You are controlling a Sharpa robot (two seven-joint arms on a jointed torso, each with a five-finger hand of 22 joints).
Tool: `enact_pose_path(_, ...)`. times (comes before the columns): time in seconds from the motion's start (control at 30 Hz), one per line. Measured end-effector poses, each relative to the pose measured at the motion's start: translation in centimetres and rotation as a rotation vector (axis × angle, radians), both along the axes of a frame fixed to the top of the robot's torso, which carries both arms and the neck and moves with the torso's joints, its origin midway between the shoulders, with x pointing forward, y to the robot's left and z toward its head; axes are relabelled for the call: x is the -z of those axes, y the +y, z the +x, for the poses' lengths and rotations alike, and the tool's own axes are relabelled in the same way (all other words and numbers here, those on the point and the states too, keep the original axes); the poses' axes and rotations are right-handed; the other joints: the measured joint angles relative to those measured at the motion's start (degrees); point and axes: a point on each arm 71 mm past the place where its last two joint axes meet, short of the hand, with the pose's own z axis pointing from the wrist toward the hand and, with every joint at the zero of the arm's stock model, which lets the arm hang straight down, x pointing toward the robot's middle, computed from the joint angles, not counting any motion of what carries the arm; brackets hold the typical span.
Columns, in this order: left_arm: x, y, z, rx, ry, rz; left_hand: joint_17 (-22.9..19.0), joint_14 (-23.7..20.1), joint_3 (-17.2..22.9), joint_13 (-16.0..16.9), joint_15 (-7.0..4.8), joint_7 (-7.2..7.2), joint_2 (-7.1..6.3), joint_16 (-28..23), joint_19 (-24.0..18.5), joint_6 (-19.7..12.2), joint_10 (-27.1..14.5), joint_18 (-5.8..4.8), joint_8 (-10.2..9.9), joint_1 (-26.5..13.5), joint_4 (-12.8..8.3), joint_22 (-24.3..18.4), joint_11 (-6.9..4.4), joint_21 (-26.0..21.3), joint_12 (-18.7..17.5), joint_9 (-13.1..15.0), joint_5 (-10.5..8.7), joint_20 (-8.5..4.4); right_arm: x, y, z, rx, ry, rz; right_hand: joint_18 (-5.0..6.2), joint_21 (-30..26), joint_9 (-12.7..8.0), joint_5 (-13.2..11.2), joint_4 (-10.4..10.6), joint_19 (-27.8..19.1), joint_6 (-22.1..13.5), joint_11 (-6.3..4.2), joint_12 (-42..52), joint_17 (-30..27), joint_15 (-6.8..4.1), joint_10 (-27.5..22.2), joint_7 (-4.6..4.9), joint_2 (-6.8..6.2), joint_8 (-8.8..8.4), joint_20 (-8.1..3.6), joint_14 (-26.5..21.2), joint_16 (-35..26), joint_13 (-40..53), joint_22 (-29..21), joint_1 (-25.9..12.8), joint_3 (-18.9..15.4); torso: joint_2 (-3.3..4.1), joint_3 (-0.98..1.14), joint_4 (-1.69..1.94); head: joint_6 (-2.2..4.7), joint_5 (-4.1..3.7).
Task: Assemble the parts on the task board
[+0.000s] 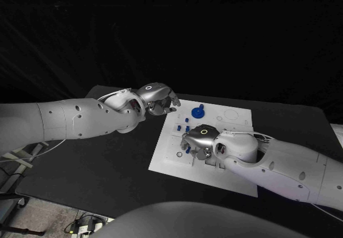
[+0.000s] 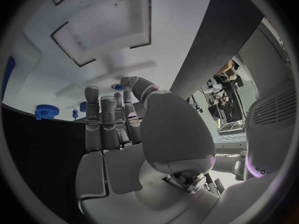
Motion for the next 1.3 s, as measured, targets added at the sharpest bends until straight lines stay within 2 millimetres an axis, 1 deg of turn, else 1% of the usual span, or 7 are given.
enact_pose_path(0.27,0.03,0.05,0.01,0.0,0.002,0.002,0.1,0.0,0.0,0.1,0.0,0.18,0.0,0.0,0.0,0.2,0.0,0.0,0.2,0.0,0.0,0.0,0.0,0.0,0.0,0.0,0.0,0.0,0.14,-0.09,0.35,0.009,-0.011,0.012,0.0,0.6,0.9,-4.0,0.6,-0.2,1.0,-0.12,-2.6,-1.0,-0.18,1.8,-0.17,0.94,0.2,0.23,0.2,0.2,-2.7,0.0,-0.4,-0.6,0.01,0.0,0.0,0.0,0.23)
enact_pose_path(0.53,0.05,0.04,0.0,0.0,0.004,0.002,0.1,0.0,0.0,0.0,0.0,0.18,0.22,0.0,0.0,0.2,0.0,0.0,0.2,0.2,0.0,0.0,0.0,0.0,0.0,0.1,0.0,0.0,0.22,-0.13,0.42,0.009,-0.011,0.016,0.0,-1.1,1.0,-9.1,1.9,-0.6,1.6,-0.51,-4.3,-2.0,-0.3,3.4,-0.21,-0.12,0.19,0.62,0.0,0.2,-4.7,0.0,-1.9,-1.9,-0.03,0.0,-0.03,0.0,0.32)
enact_pose_path(0.7,0.06,0.03,0.0,0.001,0.005,0.003,0.0,0.0,0.0,0.1,0.0,0.18,0.22,0.0,0.0,0.2,0.0,0.0,0.2,0.2,0.0,0.0,0.0,0.0,0.0,0.0,0.2,0.0,0.24,-0.27,0.47,0.01,-0.01,0.016,0.01,-4.2,0.0,-11.5,2.7,-1.9,-0.6,-0.68,-5.7,-3.8,-0.44,1.5,-0.37,-0.51,-1.35,1.6,-2.1,-0.7,-5.1,0.0,-2.3,-2.6,-0.04,0.0,-0.06,0.0,0.33)
enact_pose_path(0.83,0.07,0.04,-0.01,0.001,0.007,0.004,0.0,0.0,0.2,0.1,0.0,0.18,0.22,0.0,0.0,0.2,0.0,0.0,0.2,0.2,-0.2,0.0,0.0,0.0,0.4,0.1,0.2,0.0,0.25,-0.36,0.43,0.008,-0.008,0.016,0.0,-6.4,-0.8,-11.7,2.7,-2.7,-2.2,-1.0,-5.9,-5.3,-0.73,-0.9,-0.69,-0.53,-1.36,1.84,-3.6,-1.5,-5.0,-0.4,-2.3,-2.7,-0.03,-0.01,-0.06,0.0,0.38)
enact_pose_path(0.93,0.08,0.04,-0.01,0.001,0.008,0.004,0.0,0.0,0.2,0.1,0.0,0.18,0.22,0.0,0.0,0.2,0.0,-0.01,0.2,0.2,-0.2,0.0,0.0,0.0,0.4,0.1,0.2,0.0,0.27,-0.42,0.34,0.006,-0.005,0.015,0.0,-6.9,-1.0,-10.5,2.6,-2.7,-2.6,-1.21,-5.9,-6.2,-0.97,-1.7,-0.73,-0.79,-1.36,1.84,-4.6,-2.0,-4.8,-0.5,-2.1,-2.8,-0.03,-0.01,-0.05,0.0,0.43)
enact_pose_path(1.13,0.1,0.0,0.0,0.001,0.011,0.005,0.0,0.0,0.2,0.1,0.0,0.18,0.45,0.0,0.0,0.2,0.0,0.0,0.2,0.5,-0.2,0.0,0.0,0.0,0.4,0.1,0.2,0.0,0.26,-0.45,0.28,0.004,-0.002,0.014,0.0,-7.2,-1.2,-10.0,2.5,-2.7,-3.0,-1.03,-5.9,-6.7,-1.0,-2.5,-0.75,-1.21,-1.36,1.84,-5.0,-2.0,-4.8,-0.5,-1.6,-3.2,-0.03,-0.01,-0.05,0.0,0.49)
enact_pose_path(1.3,0.12,0.01,0.0,0.001,0.013,0.006,0.0,0.0,0.3,0.1,0.0,0.18,0.45,0.0,0.0,0.2,-0.2,-0.01,0.2,0.4,-0.3,0.0,-0.21,0.0,0.4,0.1,0.2,0.0,0.22,-0.42,0.3,0.004,-0.003,0.016,0.0,-7.8,-1.4,-11.6,3.1,-2.7,-3.5,-1.08,-5.9,-6.3,-0.93,-2.9,-0.69,-1.21,-1.36,1.84,-4.9,-2.0,-4.4,-0.5,-1.6,-3.8,-0.03,-0.01,-0.05,0.0,0.49)
